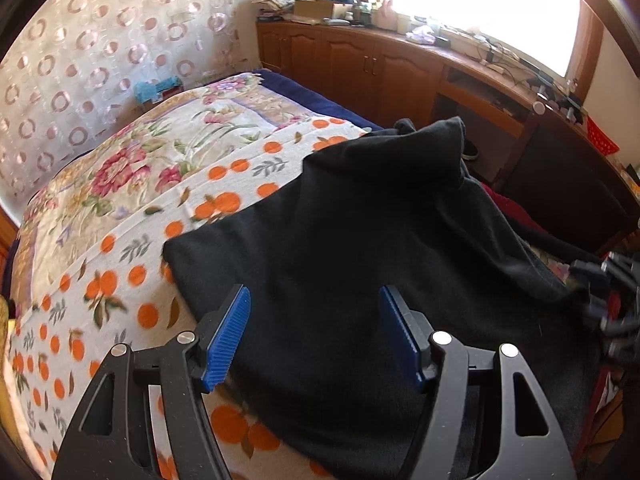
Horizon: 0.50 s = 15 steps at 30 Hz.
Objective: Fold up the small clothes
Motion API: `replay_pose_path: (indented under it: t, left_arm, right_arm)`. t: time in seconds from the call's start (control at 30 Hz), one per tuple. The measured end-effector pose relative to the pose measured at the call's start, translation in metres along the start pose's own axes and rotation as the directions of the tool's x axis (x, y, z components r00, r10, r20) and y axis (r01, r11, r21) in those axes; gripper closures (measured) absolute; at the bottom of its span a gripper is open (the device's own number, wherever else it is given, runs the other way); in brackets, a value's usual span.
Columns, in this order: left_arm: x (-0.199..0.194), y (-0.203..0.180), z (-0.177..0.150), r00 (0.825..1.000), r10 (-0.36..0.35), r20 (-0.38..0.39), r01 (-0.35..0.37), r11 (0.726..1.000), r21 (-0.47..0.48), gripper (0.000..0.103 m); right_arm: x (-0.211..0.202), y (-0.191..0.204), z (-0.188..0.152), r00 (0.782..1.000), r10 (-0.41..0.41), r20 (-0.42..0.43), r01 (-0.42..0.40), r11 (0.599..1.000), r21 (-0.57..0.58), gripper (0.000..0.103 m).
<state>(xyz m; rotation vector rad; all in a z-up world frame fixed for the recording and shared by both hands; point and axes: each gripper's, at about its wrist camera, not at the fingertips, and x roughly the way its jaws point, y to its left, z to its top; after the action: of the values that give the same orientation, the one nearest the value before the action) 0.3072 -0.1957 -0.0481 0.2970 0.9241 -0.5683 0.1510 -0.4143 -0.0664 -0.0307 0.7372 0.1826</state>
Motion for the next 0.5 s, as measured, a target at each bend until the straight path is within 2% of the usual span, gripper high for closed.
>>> replay_pose_path:
  t: [0.13,0.23,0.5]
  left_arm:
    - [0.019,-0.006,0.019,1.0,-0.018,-0.018,0.018,0.999,0.035,0.036]
    - [0.036,-0.014,0.039,0.999,-0.025,-0.027,0.027,0.998,0.064,0.036]
    - [0.069,-0.011,0.101,0.997,-0.075,-0.001,0.075,0.997,0.029,0.036]
  right_arm:
    - [-0.004,-0.042,-0.001,0.998,-0.065,-0.011,0.066,0.993,0.099,0.053]
    - [-0.003,-0.056,0.0,0.996,-0.087,-0.019,0.089,0.987,0.131,0.053]
    - [-0.004,-0.059,0.002,0.999,-0.039,0.023,0.034,0.985,0.168,0.053]
